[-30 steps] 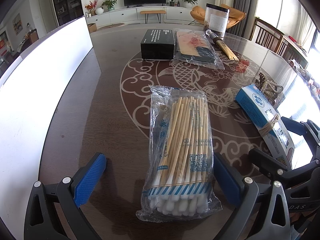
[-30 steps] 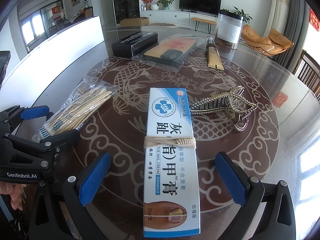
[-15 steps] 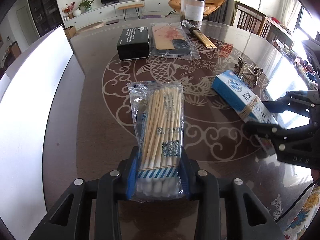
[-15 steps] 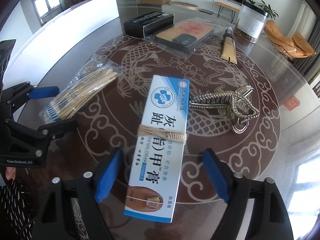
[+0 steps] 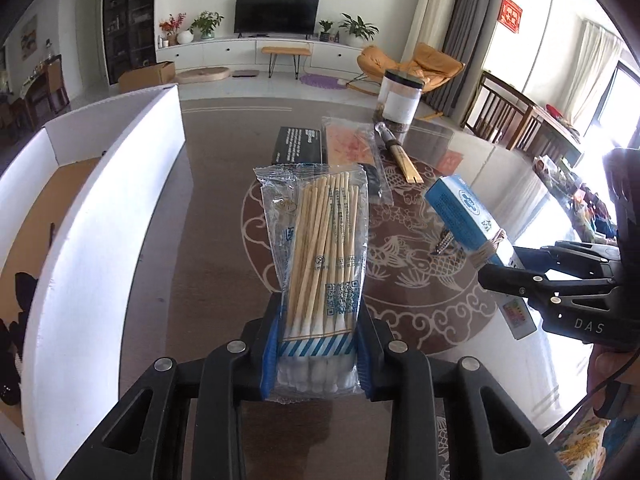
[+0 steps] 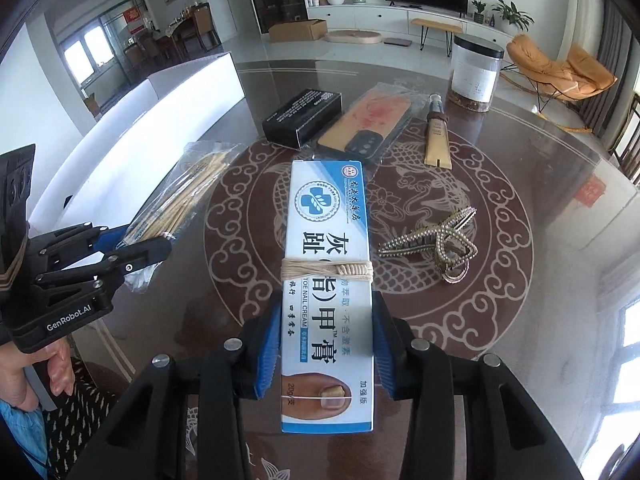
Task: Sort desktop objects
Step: 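Carry swab bag and nail cream box into the white bin and open both grippers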
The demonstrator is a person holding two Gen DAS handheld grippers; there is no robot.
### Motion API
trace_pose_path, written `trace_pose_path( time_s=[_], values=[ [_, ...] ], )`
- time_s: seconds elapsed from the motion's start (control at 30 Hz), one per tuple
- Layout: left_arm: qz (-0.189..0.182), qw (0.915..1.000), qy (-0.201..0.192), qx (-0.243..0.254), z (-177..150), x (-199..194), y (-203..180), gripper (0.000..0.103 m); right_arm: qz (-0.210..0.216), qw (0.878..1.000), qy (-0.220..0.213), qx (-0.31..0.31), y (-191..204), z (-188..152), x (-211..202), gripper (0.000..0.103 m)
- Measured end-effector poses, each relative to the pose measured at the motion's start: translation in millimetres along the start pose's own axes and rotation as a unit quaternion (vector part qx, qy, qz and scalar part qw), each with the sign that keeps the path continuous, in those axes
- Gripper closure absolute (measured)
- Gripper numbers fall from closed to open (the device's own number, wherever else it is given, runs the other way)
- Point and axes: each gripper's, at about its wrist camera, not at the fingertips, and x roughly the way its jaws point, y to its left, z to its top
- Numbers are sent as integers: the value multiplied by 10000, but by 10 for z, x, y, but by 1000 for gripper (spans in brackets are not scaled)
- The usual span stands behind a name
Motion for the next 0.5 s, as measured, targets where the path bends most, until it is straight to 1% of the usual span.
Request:
trace_pose_path(
  time_s=[0.07, 0.17, 0.23, 0.33, 0.4, 0.5],
  values=[
    [75, 9996, -220, -145, 104, -232, 137, 72, 80, 9998, -154, -71, 109, 139, -71, 61],
    [207, 9976, -521, -409, 279, -595, 464, 71, 303, 9984, -398, -281, 424, 418, -162, 61],
    [426, 9953, -648, -574, 362, -812, 760, 71, 549, 9959, -543, -466, 710, 653, -183, 61],
    [850, 9899, -771, -829, 375, -1089, 1267, 71, 1012, 9892, -754, -742, 1275, 996, -176, 61],
    [1168, 9857, -714, -982, 327, -1169, 1615, 71, 1430, 9822, -824, -892, 1713, 1177, -123, 61],
    [1592, 9790, -409, -1204, 165, -1131, 2106, 71, 2011, 9706, -798, -1060, 2373, 1356, 32, 61]
  ],
)
